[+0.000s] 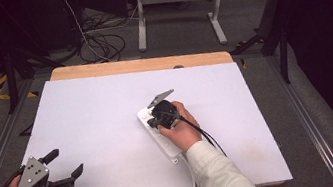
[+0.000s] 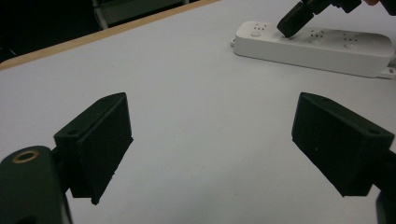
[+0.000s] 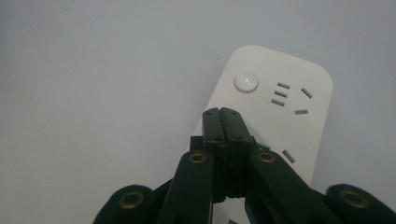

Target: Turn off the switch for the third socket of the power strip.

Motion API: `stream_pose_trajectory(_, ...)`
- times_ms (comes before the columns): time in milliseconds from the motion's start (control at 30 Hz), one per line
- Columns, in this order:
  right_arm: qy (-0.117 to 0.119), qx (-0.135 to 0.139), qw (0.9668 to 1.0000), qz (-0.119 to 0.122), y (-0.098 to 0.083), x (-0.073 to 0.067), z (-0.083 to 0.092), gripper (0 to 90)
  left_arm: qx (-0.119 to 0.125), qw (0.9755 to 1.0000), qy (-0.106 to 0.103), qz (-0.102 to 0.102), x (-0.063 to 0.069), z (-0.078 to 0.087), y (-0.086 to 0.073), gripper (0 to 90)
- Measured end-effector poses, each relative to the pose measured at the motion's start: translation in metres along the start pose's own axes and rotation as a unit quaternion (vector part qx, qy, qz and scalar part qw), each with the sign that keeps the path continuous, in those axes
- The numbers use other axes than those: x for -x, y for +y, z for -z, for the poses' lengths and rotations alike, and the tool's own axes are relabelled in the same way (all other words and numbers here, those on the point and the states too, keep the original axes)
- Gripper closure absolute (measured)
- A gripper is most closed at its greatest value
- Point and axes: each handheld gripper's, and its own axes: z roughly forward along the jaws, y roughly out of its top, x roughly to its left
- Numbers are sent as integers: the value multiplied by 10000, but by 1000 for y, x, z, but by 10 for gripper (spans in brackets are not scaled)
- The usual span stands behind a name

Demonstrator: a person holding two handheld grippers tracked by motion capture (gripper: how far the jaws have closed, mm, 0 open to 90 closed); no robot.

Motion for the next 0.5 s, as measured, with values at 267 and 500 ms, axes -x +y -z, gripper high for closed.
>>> stream_pose_trajectory(267, -127, 10, 9998, 127, 0, -2, -1, 900, -3, 10000, 2, 0, 0, 0, 0, 123)
stream_pose_trajectory(500, -202, -6, 9997, 152, 0, -5, -2, 900, -5, 10000, -7, 0, 0, 0, 0, 123)
